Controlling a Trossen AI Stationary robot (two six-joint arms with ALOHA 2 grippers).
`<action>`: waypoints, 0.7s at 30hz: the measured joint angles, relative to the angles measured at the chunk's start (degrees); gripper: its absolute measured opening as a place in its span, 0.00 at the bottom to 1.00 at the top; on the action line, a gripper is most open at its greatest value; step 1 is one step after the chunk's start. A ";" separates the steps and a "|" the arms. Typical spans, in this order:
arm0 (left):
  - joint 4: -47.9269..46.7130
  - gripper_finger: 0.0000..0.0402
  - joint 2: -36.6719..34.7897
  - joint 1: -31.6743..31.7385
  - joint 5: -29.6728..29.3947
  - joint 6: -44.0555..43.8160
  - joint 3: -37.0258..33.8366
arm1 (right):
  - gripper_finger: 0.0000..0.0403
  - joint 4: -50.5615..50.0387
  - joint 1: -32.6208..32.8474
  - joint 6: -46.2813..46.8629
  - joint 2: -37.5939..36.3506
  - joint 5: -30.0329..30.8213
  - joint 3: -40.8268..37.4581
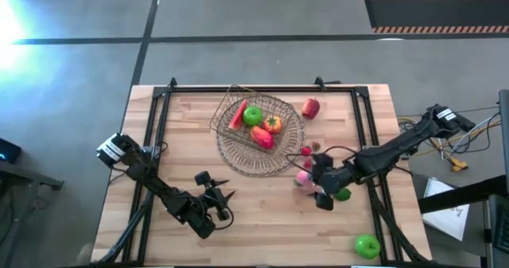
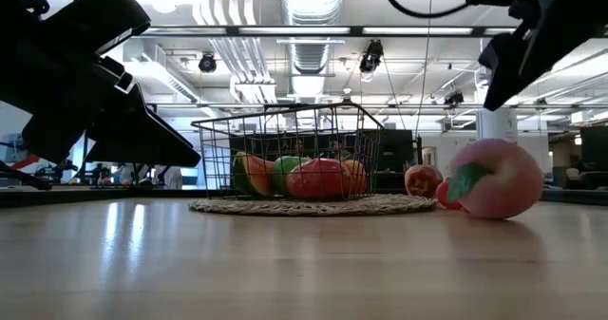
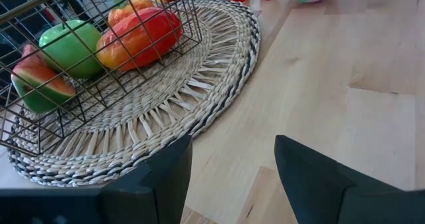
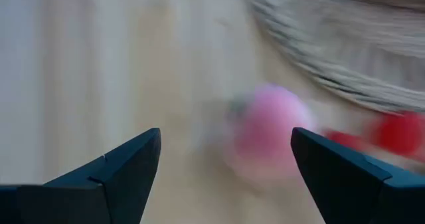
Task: Build produce basket
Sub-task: Put the pink peach into the gold wire basket
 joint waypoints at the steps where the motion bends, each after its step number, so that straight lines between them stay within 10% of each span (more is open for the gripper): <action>1: 0.01 0.49 0.00 0.10 0.00 0.00 0.00 | 0.81 -4.37 -0.20 -0.78 0.07 1.67 1.30; 9: 0.41 0.49 0.00 1.35 0.03 0.00 0.02 | 0.81 -8.81 -8.94 -7.29 -0.65 -1.10 -1.84; 21: 2.72 0.49 0.00 1.75 0.27 1.57 0.07 | 0.81 15.44 -11.29 -23.33 3.32 2.12 -10.59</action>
